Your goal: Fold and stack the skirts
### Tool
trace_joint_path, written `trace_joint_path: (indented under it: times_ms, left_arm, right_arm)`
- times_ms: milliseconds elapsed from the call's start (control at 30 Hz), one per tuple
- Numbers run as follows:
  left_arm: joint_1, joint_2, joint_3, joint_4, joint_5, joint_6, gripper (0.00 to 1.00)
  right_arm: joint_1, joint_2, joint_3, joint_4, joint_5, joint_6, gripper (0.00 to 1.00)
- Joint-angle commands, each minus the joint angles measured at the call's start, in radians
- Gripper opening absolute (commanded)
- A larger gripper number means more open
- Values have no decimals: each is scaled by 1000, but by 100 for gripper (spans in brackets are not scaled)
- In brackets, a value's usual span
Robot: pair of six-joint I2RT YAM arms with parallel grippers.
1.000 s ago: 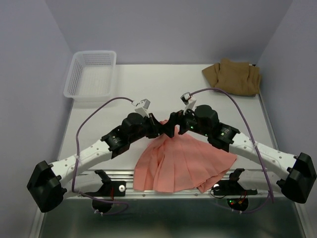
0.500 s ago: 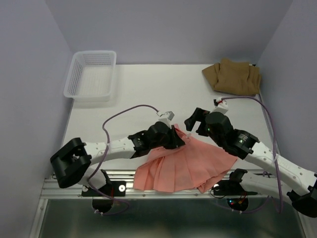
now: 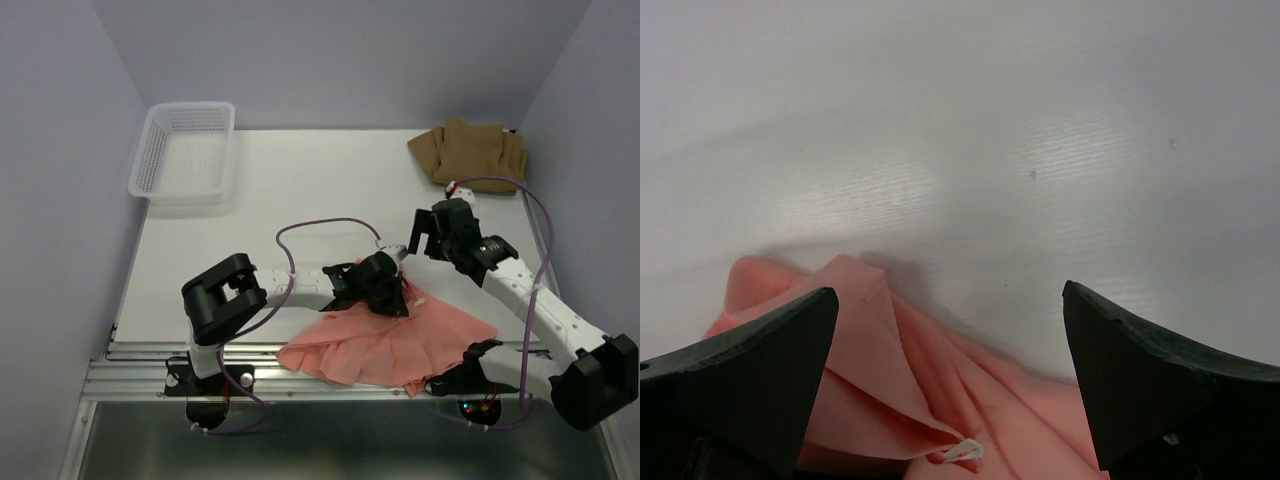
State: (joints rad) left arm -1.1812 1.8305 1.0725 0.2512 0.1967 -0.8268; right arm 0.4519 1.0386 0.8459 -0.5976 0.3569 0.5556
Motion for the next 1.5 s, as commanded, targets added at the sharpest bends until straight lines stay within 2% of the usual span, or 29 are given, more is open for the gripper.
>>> trace_joint_path:
  times_ms: [0,33,200,300,433,567,600,633,733,767,800,833,1000,1167,1267,1300,1333,1400,1433,1467]
  left_arm:
    - [-43,-59,30,79,111,156,0]
    - [-64,-65,26,77,119,166,0]
    - [-124,-102,-42,54,79,178,0]
    - [-132,-114,-60,48,57,163,0]
    - [-132,-142,-80,45,17,155,0]
    - [-132,-160,-82,43,-14,155,0]
    - [-132,-160,-82,43,-17,155,0]
    - [-132,-162,-79,37,-22,152,0]
    - [-132,-163,-74,7,-60,137,0]
    - [-132,-168,-69,-6,-75,135,0]
    - [-132,-172,-69,-9,-83,132,0]
    - [-132,-177,-74,-10,-89,130,0]
    - [-130,-226,-72,-55,-164,127,0]
    - [-101,-301,-52,-138,-236,150,0]
    - [-25,-381,-20,-190,-269,195,0]
    - [9,-420,-4,-210,-267,207,0]
    - [87,-441,18,-246,-263,244,0]
    - [173,-500,116,-297,-273,334,0]
    - [249,-513,160,-308,-278,377,0]
    - [282,-523,282,-323,-301,411,0]
  right_arm:
    - [22,80,50,145,-476,-262,100]
    - [22,106,53,160,-559,-287,100]
    - [22,254,99,173,-677,-289,100]
    - [22,359,102,162,-867,-309,100]
    - [22,419,35,197,-1002,-313,100]
    - [22,457,-50,306,-1081,-231,98]
    - [22,463,-54,320,-1089,-221,96]
    - [22,474,-57,331,-1116,-212,82]
    - [22,488,-73,369,-1173,-177,52]
    - [22,488,-73,371,-1168,-171,33]
    - [22,485,-73,368,-1158,-168,22]
    - [22,468,-71,367,-1132,-168,1]
    - [13,358,-31,364,-995,-115,1]
    - [-36,275,88,348,-773,-73,1]
    - [-99,247,172,349,-637,-46,1]
    - [-99,239,246,349,-594,-48,1]
    - [-108,227,290,349,-513,-60,1]
    - [-108,228,438,331,-443,-89,1]
    - [-108,235,487,328,-402,-95,1]
    - [-108,239,533,326,-380,-97,1]
